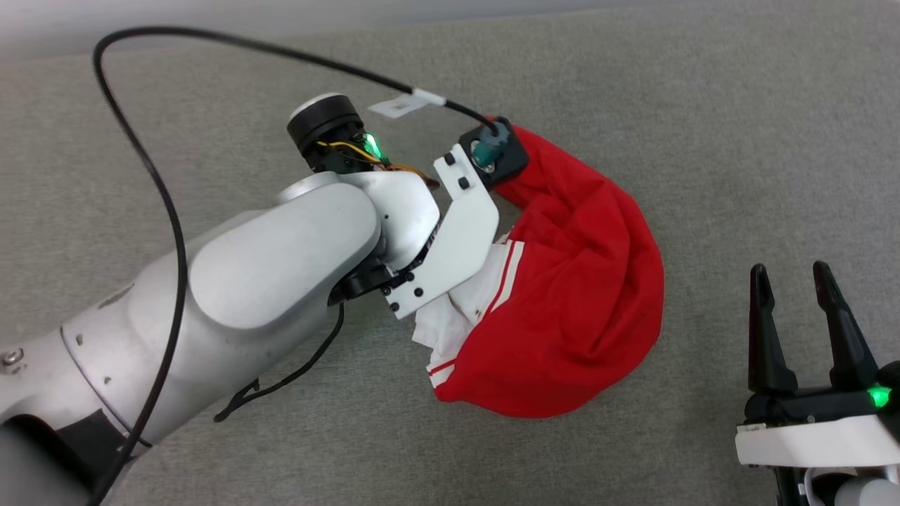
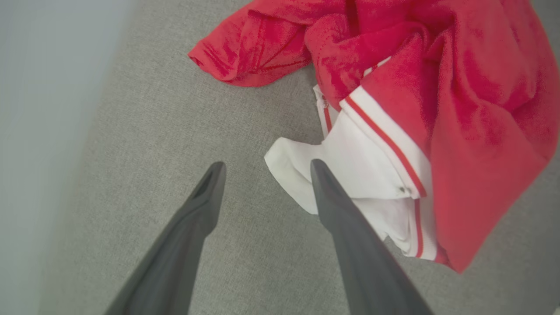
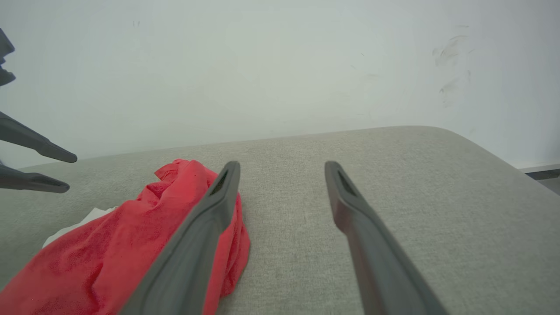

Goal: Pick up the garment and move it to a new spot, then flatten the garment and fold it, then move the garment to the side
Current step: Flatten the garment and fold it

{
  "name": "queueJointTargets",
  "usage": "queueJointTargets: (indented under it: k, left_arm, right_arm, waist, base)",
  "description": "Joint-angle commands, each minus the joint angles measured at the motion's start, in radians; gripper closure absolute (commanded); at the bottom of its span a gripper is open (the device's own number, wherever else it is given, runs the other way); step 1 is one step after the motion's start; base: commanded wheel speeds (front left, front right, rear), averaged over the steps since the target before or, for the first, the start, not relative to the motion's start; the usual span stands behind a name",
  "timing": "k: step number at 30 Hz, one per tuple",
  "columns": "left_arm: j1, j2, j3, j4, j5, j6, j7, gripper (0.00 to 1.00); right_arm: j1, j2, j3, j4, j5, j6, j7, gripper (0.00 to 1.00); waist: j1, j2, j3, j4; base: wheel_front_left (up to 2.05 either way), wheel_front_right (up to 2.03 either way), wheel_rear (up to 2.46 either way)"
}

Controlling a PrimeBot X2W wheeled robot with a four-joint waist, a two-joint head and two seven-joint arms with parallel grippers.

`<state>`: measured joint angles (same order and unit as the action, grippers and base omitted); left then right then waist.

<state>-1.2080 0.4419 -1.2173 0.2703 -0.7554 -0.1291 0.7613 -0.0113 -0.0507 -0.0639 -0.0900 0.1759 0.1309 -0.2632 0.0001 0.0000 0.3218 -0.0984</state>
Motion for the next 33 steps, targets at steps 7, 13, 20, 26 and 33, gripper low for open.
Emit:
queueJointTargets:
  k: [7,13,20,26,33]
  left_arm:
    - [-0.014,0.035,-0.064,-0.102,-0.037,0.001,0.195,0.00]
    - [0.052,0.083,-0.064,-0.208,0.014,0.001,0.340,0.00]
    - [0.098,0.118,-0.076,-0.230,0.038,0.001,0.390,0.29]
    - [0.071,0.103,-0.069,-0.246,0.046,0.001,0.319,1.00]
    - [0.039,0.111,-0.064,-0.260,0.032,0.001,0.172,1.00]
  right_arm:
    - [-0.056,0.001,0.010,-0.004,0.019,0.000,-0.002,0.00]
    - [-0.087,0.001,0.018,-0.003,0.032,0.000,-0.002,0.00]
    - [-0.105,0.001,0.016,-0.002,0.033,0.000,-0.002,0.00]
    - [-0.086,0.001,0.011,0.005,0.015,0.000,-0.002,0.00]
    - [-0.050,0.001,-0.001,0.008,-0.010,0.000,-0.002,0.00]
  waist:
    - [-0.0001,0.0000,0.092,-0.049]
    - [-0.0001,0.0000,0.144,-0.072]
    - [-0.0001,0.0000,0.169,-0.074]
    - [-0.0001,0.0000,0.131,-0.042]
    - [-0.0001,0.0000,0.051,0.021]
  base:
    - [0.00,0.00,0.00]
    - [0.00,0.00,0.00]
    - [0.00,0.00,0.00]
    - [0.00,0.00,0.00]
    - [0.00,0.00,0.00]
